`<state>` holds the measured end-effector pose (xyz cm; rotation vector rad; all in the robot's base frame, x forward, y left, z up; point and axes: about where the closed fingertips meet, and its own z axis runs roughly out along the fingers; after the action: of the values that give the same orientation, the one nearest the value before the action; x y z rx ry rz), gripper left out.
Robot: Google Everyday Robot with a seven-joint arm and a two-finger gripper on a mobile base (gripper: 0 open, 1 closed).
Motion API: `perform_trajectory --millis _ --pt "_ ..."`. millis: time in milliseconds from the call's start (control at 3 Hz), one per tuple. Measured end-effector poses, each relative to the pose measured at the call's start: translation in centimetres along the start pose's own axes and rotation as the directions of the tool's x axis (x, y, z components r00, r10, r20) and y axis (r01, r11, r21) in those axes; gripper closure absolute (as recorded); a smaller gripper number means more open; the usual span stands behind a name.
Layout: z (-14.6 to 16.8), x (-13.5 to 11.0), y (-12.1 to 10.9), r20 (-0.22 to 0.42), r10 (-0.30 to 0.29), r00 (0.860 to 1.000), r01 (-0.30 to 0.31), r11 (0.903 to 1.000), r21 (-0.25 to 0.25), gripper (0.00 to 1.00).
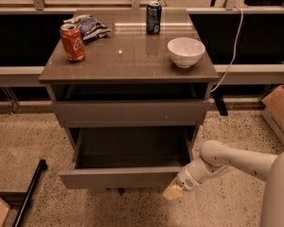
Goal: Close middle drawer
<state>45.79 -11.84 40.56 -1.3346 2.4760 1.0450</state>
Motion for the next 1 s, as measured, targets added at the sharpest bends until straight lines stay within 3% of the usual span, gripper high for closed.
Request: perform_trajectory --millis 333,667,1000 --pt "0.4 -2.6 -2.8 0.003 -0.036 0.999 0.036 0.9993 0.007 1.00" --pt "0.1 -2.8 -2.8 0.003 -0.042 0.999 0.042 0.9991 0.010 1.00" --pt "-0.6 -7.6 -6.7 0.004 -0.118 0.993 0.118 0.9915 0.056 1.00"
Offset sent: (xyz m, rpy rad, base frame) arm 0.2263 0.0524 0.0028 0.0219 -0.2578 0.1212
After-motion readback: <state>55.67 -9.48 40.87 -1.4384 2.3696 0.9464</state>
